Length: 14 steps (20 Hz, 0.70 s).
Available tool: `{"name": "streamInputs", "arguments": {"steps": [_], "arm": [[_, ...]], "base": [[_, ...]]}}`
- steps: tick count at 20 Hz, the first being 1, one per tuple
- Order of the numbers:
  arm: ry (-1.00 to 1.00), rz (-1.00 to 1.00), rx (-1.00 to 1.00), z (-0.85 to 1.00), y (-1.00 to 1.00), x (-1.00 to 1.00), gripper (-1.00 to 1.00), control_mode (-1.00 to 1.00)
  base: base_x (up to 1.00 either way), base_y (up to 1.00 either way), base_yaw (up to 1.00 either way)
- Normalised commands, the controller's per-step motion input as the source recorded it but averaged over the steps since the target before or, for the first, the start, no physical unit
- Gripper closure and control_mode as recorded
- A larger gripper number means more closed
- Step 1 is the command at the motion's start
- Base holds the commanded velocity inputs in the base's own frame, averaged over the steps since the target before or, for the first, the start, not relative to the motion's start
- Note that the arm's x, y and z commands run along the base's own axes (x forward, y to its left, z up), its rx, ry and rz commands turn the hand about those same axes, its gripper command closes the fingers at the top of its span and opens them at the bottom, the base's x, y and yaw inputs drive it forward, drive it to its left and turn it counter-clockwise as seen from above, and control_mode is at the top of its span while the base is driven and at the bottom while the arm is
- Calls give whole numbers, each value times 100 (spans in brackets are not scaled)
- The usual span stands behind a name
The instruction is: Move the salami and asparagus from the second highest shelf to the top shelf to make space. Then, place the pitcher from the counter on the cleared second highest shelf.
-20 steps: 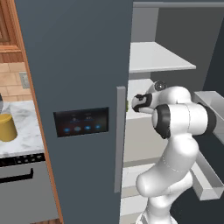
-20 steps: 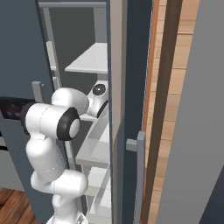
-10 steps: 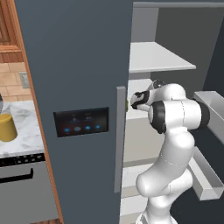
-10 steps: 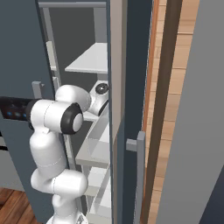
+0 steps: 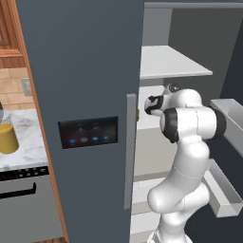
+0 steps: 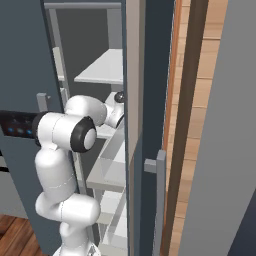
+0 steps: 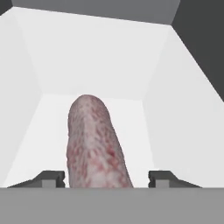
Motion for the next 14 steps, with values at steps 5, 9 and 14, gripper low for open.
{"name": "streamInputs", "arguments": {"steps": [5,9,14], "arm": [[16,0,-4,-73,2,0,100,-100],[6,0,-2,-83,11,-1,100,-100],[0,0,0,-91,23,-25,100,-100]], "base": [[0,0,0],[0,0,0],[0,0,0]]}}
